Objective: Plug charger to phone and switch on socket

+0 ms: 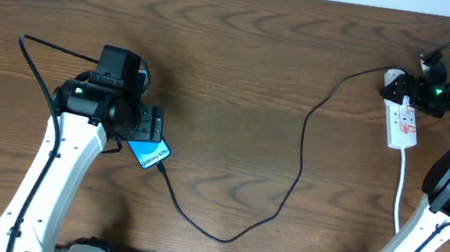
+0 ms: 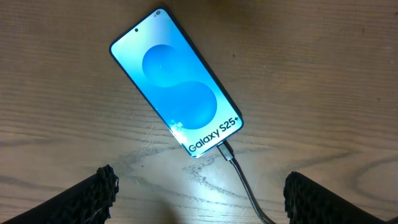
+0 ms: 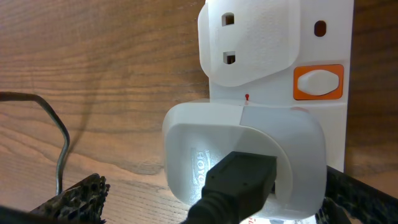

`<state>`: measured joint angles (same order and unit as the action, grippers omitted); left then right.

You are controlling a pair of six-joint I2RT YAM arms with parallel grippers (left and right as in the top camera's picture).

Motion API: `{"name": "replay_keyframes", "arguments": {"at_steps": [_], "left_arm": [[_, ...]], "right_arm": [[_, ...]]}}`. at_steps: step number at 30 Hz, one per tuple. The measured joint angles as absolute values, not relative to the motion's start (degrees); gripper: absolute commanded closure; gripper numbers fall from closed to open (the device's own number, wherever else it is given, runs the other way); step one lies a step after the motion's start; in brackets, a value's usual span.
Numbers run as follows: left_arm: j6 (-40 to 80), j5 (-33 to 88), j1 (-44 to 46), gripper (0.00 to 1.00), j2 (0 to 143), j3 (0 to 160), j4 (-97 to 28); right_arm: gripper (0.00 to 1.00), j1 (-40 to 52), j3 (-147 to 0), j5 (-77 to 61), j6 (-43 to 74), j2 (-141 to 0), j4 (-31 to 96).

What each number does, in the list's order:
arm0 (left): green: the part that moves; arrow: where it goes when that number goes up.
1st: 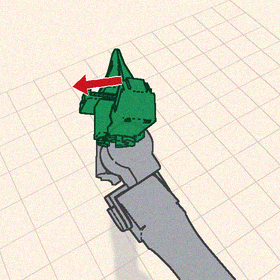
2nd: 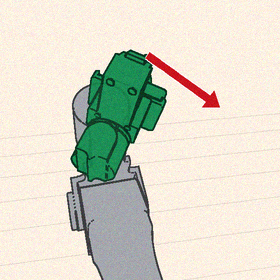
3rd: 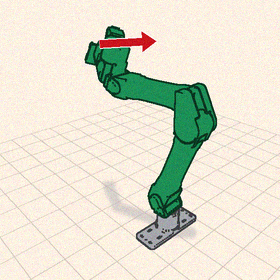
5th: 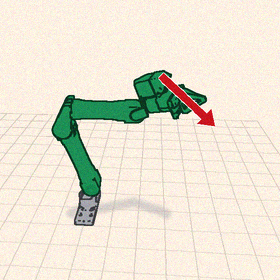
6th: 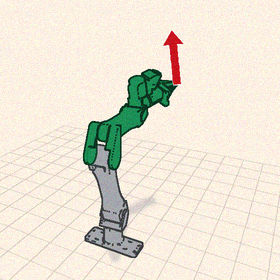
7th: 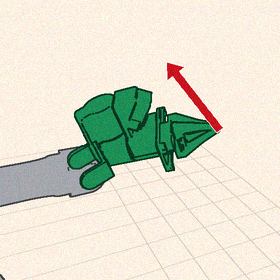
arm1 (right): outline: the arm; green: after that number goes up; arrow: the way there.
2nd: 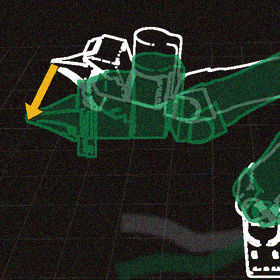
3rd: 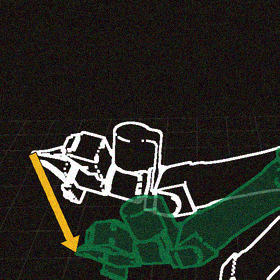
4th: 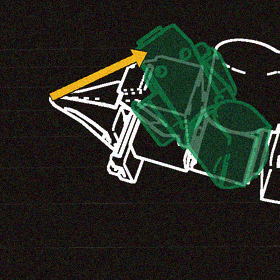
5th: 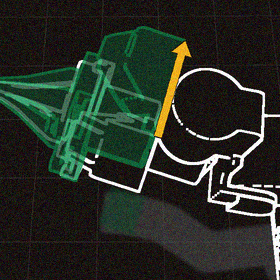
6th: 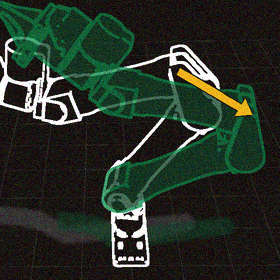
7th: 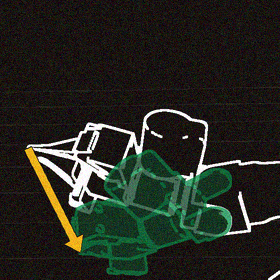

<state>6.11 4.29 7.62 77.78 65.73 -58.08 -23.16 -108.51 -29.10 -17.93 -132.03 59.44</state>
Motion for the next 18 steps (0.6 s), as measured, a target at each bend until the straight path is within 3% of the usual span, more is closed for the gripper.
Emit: {"name": "replay_keyframes", "arguments": {"at_steps": [18], "left_arm": [[6.09, 4.29, 7.62, 0.12, 77.78, 65.73, -58.08]], "right_arm": [[0.01, -23.11, -108.51, -29.08, -17.56, -131.98, 59.42]]}}
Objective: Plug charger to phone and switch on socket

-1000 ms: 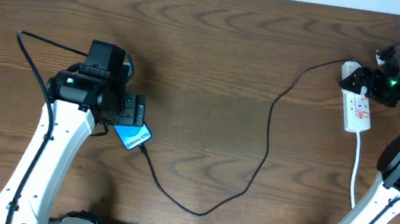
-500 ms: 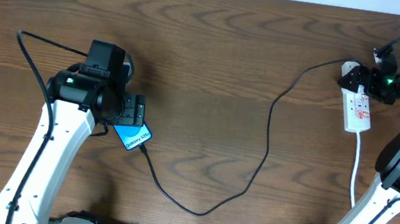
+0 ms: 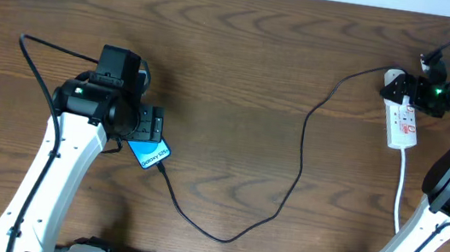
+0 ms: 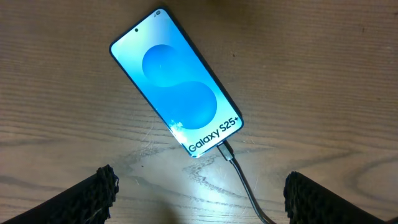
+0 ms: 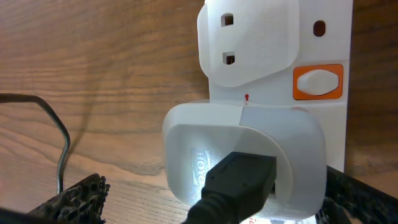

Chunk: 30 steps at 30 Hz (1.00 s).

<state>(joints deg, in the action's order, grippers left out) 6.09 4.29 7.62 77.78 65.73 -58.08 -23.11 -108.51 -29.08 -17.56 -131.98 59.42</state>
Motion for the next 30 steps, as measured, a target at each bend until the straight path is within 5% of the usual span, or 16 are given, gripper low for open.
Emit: {"name": "replay_keyframes", "arguments": {"at_steps": [30], "left_arm": [[6.11, 4.29, 7.62, 0.12, 77.78, 65.73, -58.08]], "right_arm": [[0.01, -23.86, -110.45, -30.59, -17.58, -132.42, 62.19]]}}
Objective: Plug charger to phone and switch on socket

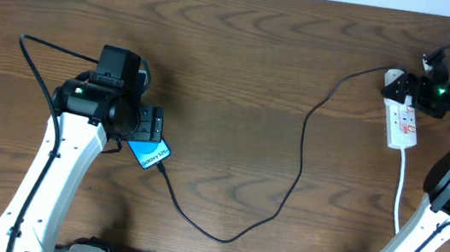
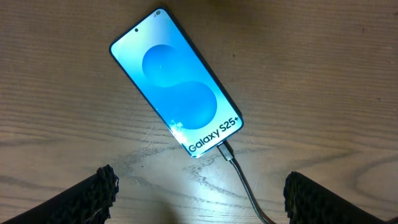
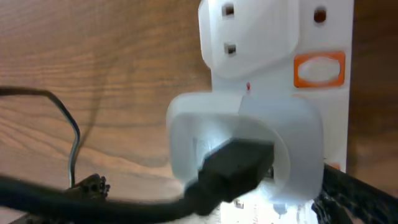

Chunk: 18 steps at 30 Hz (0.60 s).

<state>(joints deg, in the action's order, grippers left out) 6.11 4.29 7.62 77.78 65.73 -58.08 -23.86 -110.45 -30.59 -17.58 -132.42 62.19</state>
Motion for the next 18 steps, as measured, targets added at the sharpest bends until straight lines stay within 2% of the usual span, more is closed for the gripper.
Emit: {"name": "replay_keyframes", "arguments": {"at_steps": [5, 18], "left_arm": [[6.11, 4.29, 7.62, 0.12, 77.78, 65.71, -58.08], [6.09, 4.29, 7.62, 0.12, 77.78, 65.73, -58.08]], "right_arm": [[0.01, -23.75, -112.51, -29.56, -16.95, -132.75, 67.35], [0.01, -23.70, -112.88, -29.50, -17.10, -132.75, 67.77]]}}
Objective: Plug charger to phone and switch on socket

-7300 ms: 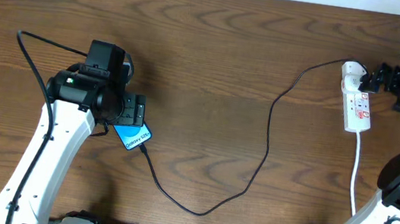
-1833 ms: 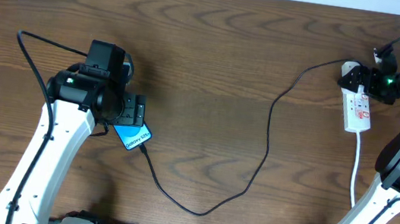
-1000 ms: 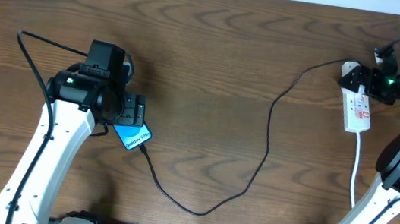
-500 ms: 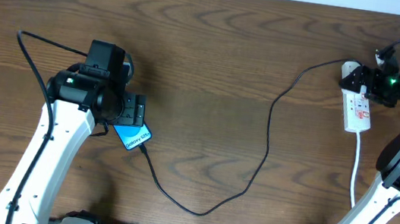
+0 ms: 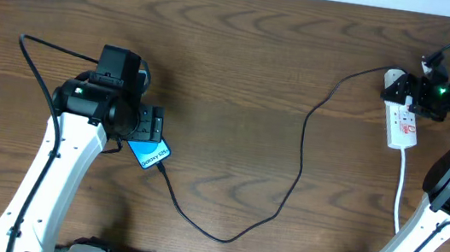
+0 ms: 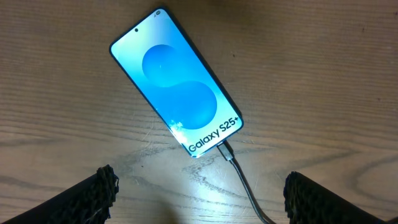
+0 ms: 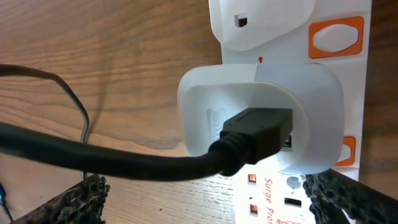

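The phone (image 6: 177, 93) lies screen-up and lit on the wooden table, with the black cable's plug (image 6: 227, 151) in its bottom port. My left gripper (image 6: 199, 196) hangs open just near of it, holding nothing. In the overhead view the phone (image 5: 149, 153) peeks out under that arm. My right gripper (image 7: 208, 199) is open over the white power strip (image 5: 402, 122). The white charger adapter (image 7: 261, 118) sits in the strip with a black USB plug (image 7: 255, 134) in it. An orange switch (image 7: 336, 38) shows beyond the adapter; another (image 7: 345, 151) is partly hidden beside it.
The black cable (image 5: 302, 153) loops across the middle of the table from the phone to the strip. The strip's white lead (image 5: 399, 195) runs toward the near edge by the right arm's base. A thick dark cable (image 7: 93, 155) crosses the right wrist view.
The right gripper has drawn back along the strip: the adapter sits higher in its view and the strip's printed end now shows. The left gripper and phone are unchanged.
At the two oldest moments the right gripper hung open close over the adapter, the left open by the plugged-in phone. Then the right wrist view blurred and shifted. Now it has pulled back a little, still open; the left side stayed the same throughout.
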`<state>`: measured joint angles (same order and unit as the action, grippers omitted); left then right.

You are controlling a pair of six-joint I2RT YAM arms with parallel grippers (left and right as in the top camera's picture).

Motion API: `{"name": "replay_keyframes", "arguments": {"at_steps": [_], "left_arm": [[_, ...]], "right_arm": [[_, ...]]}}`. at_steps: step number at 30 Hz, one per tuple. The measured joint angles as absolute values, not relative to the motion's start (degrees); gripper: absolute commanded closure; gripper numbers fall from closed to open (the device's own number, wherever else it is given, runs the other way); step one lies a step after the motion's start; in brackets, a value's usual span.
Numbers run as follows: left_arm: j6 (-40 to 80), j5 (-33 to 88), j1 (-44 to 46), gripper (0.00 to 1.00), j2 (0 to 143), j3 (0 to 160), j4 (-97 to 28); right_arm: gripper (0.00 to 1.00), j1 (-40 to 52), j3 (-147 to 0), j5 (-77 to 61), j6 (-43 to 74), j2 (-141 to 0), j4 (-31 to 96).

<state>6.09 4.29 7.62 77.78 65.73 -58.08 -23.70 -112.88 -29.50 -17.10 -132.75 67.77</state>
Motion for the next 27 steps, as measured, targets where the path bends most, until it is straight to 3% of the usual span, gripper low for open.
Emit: {"name": "replay_keyframes", "arguments": {"at_steps": [27], "left_arm": [[6.09, 4.29, 7.62, 0.12, 77.78, 65.71, -58.08]], "right_arm": [[0.01, -22.79, -112.88, -25.52, -24.05, -132.75, 67.81]]}}
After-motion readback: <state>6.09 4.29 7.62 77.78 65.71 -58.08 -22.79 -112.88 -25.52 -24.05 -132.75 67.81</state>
